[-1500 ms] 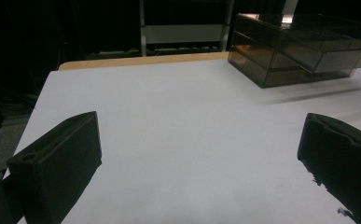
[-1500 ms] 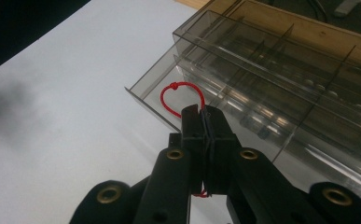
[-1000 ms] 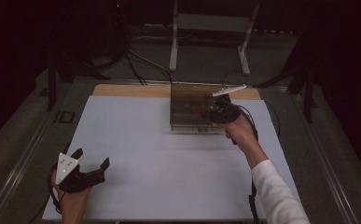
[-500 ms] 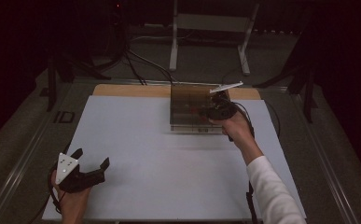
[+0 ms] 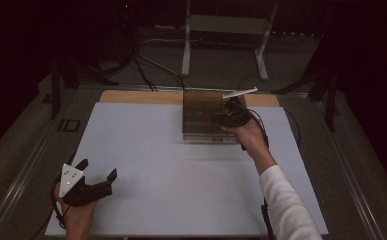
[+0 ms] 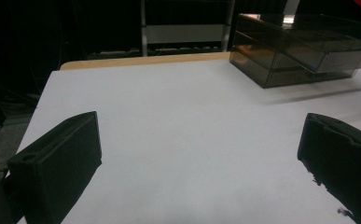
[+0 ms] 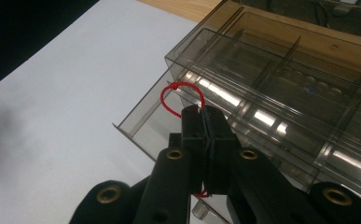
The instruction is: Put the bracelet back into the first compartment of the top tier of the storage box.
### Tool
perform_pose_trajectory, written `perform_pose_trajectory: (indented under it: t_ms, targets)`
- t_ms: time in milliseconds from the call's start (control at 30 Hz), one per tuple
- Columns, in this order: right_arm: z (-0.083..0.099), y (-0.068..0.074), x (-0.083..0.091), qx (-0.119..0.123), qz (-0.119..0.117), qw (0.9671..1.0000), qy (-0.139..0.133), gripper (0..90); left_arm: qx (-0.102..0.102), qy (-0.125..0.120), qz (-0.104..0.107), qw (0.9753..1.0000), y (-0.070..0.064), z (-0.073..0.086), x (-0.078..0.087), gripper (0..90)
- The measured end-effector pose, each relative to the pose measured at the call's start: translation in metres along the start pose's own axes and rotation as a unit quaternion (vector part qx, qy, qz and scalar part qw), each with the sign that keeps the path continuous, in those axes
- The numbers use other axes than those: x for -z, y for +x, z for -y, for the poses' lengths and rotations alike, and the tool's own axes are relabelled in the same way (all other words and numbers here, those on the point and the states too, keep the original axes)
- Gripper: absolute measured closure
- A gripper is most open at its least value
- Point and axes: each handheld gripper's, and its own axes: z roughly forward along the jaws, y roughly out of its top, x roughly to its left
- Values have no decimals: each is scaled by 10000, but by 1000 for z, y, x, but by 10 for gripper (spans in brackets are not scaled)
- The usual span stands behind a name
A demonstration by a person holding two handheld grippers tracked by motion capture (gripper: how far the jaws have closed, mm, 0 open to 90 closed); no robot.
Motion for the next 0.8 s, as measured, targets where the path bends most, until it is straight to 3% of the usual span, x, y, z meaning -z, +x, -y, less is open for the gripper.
perform_pose_trajectory:
  t_ms: [800]
  targets:
    - [-3, 12, -19, -70, -17, 10000, -56, 891, 6, -17, -3, 10000, 0, 0, 0, 11]
